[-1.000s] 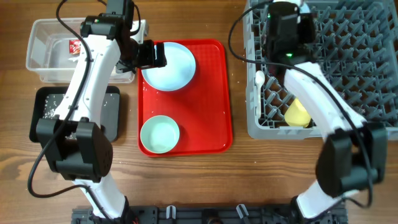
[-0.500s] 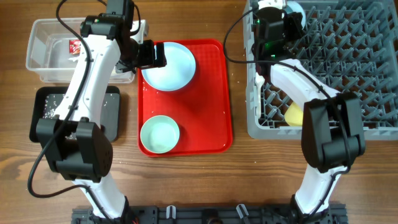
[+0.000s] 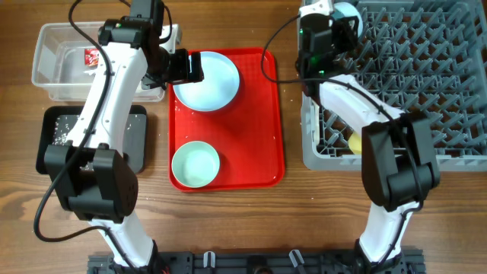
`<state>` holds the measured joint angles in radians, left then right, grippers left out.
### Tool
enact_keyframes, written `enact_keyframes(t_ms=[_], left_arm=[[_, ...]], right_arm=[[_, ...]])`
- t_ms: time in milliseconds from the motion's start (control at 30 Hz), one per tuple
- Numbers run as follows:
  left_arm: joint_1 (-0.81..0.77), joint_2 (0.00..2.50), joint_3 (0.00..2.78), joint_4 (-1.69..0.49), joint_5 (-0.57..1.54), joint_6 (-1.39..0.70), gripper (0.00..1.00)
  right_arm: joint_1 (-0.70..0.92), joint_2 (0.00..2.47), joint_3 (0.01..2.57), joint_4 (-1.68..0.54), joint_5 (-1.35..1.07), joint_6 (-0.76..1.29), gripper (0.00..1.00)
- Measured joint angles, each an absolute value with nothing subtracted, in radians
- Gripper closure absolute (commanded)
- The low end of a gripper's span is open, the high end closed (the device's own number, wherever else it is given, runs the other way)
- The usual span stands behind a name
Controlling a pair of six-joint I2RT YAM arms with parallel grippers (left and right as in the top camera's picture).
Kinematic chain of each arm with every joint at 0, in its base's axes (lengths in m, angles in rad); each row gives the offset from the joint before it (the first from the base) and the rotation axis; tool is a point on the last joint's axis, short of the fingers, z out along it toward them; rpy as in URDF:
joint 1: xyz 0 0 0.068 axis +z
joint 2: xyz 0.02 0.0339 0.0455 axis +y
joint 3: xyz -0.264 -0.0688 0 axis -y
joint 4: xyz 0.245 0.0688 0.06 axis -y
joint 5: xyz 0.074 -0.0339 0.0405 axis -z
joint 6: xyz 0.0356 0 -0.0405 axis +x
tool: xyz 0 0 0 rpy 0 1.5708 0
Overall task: Sort waste into correct bins and load items into the dishwasher rack
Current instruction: 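Move the right gripper back toward the red tray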
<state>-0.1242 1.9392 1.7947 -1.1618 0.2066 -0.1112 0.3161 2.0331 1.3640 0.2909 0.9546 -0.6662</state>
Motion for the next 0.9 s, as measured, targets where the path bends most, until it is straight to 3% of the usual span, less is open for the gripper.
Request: enact_keyframes(t_ms=[333,667,767,900], left_arm=[[-0.124,1.939,1.795,-1.162,0.207,-0.111,0.0],[-0.124,1.939,1.795,-1.162,0.207,-0.111,0.0],[-0.124,1.939,1.795,-1.16,0.206,-0.111,0.0],[-0.124,1.939,1.795,-1.161,0.206,-0.111,0.0]], right_arm=[[0.39,2.033,1.364,0.295,0.956,-0.708,0.0],[0.445,2.02,1.364,0.368,1.0,-0.715,0.0],[0.472,1.946,1.365,0.182,0.949,-0.644,0.0],[0.491,1.744,1.374,-0.27,0.701,-0.358,0.0]])
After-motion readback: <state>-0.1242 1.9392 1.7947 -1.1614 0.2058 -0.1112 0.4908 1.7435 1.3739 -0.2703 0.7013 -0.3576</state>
